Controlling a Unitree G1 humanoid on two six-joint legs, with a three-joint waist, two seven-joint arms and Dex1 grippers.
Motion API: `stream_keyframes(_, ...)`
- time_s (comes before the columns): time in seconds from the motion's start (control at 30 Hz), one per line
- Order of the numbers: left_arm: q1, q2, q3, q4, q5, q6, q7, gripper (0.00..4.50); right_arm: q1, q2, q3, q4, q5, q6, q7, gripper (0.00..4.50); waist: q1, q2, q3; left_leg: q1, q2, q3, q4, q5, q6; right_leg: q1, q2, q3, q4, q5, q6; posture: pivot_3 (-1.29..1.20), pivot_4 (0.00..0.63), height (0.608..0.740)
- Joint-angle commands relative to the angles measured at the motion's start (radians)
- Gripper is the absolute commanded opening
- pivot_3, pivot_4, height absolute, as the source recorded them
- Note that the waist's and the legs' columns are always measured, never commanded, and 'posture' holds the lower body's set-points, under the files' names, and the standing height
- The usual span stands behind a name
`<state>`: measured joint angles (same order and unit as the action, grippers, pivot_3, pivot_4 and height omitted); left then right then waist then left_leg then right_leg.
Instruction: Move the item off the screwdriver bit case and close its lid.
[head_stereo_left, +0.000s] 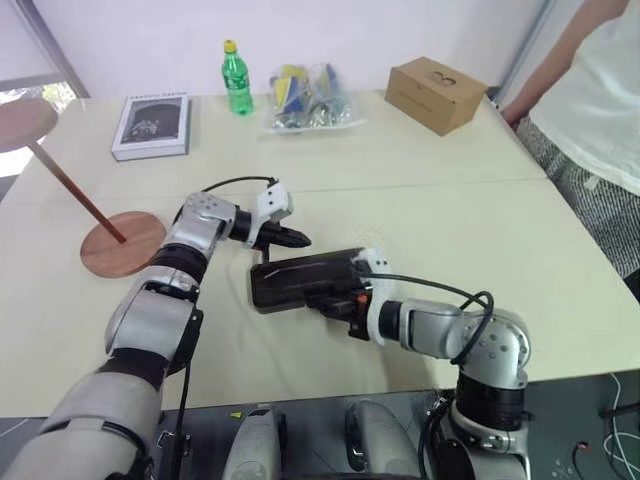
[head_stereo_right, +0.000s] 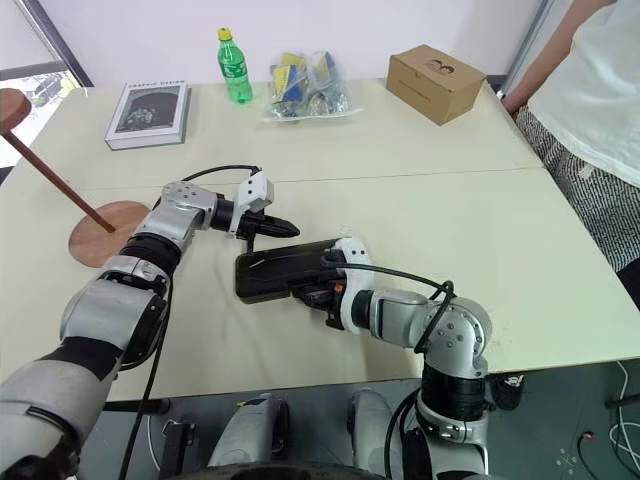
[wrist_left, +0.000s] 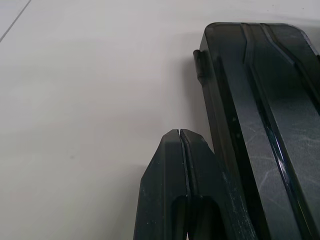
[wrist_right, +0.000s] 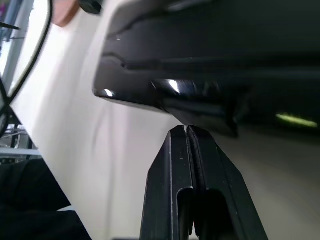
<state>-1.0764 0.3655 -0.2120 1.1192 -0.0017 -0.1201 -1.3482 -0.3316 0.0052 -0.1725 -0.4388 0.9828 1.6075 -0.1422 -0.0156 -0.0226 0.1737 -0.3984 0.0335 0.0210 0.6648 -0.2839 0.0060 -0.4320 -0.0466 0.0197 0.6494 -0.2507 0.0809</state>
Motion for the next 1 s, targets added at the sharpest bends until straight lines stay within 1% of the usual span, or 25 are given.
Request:
stream_keyframes(0.03,-0.023,-0.003,0.018,-0.004,0.01,-0.031,0.003,0.0,0.013,0.012,-0.006,-0.026,0.093,0.007,-0.064,0.03,-0.002,0.0,0.0,0.0,0.0,0.0,0.0,0.0,0.0,0.0,0.0,0.0,0.0,0.0,0.0,0.0,0.15,0.74)
stream_keyframes(0.2,-0.027,-0.012,0.021,0.0,0.015,-0.039,0.006,0.0,0.034,0.015,-0.015,-0.02,0.152,0.007,-0.145,0.03,-0.003,0.0,0.0,0.0,0.0,0.0,0.0,0.0,0.0,0.0,0.0,0.0,0.0,0.0,0.0,0.0,0.15,0.74)
stream_keyframes(0.43,-0.01,-0.027,0.003,-0.006,0.035,-0.078,-0.001,0.0,0.042,0.043,-0.028,0.002,0.159,0.007,-0.216,0.03,-0.002,0.0,0.0,0.0,0.0,0.0,0.0,0.0,0.0,0.0,0.0,0.0,0.0,0.0,0.0,0.0,0.15,0.74)
stream_keyframes(0.7,0.008,-0.037,-0.007,-0.017,0.061,-0.118,-0.014,0.0,0.036,0.083,-0.04,0.016,0.127,0.007,-0.245,0.03,-0.003,0.0,0.0,0.0,0.0,0.0,0.0,0.0,0.0,0.0,0.0,0.0,0.0,0.0,0.0,0.0,0.15,0.74)
stream_keyframes(1.0,0.043,-0.032,-0.026,-0.041,0.088,-0.169,-0.035,0.0,0.0,0.121,-0.053,0.03,0.078,0.007,-0.238,0.03,-0.003,0.0,0.0,0.0,0.0,0.0,0.0,0.0,0.0,0.0,0.001,0.0,0.0,0.0,0.0,0.0,0.15,0.74)
